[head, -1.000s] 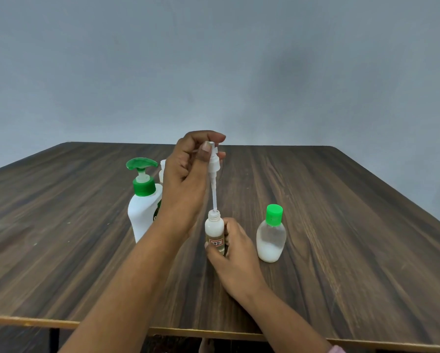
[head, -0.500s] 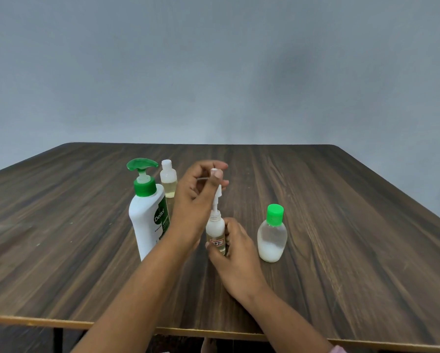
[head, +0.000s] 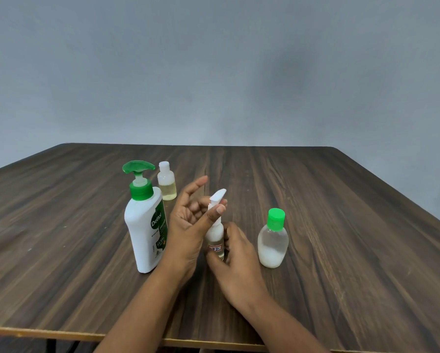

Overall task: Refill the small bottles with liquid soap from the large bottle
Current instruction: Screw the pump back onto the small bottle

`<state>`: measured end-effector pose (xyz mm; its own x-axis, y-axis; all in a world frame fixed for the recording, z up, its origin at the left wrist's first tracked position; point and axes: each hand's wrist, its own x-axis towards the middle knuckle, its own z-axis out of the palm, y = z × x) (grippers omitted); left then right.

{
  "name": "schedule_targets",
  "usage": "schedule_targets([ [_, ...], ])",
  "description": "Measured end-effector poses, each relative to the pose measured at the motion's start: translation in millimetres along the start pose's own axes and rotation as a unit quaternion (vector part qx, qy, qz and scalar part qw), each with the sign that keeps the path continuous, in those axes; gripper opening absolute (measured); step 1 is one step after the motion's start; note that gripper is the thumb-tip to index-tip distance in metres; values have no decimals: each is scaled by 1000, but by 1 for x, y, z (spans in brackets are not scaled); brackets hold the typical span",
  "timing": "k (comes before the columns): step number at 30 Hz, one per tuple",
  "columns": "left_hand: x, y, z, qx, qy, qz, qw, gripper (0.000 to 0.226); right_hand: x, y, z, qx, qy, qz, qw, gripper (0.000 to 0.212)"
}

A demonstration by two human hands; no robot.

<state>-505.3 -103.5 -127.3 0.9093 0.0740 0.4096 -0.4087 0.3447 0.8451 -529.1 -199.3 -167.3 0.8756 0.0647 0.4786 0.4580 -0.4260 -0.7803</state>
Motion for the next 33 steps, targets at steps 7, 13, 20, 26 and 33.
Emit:
schedule_targets([
  [7,-5,-4,-12,14,-12,-30,999,68,1,2,2,25,7,9,1000,23],
  [13,-6,-3,-12,2,-21,-25,999,46,1,0,1,27,-1,10,1000,21],
  [20,-7,-8,-14,77,-32,26,996,48,2,0,1,30,-7,7,1000,23],
  [26,-8,-10,-12,138,-14,73,988,36,2,0,1,32,-7,12,999,18],
  [33,-8,-11,-13,111,-20,66,991,51,1,0,0,19,-11,6,1000,26],
])
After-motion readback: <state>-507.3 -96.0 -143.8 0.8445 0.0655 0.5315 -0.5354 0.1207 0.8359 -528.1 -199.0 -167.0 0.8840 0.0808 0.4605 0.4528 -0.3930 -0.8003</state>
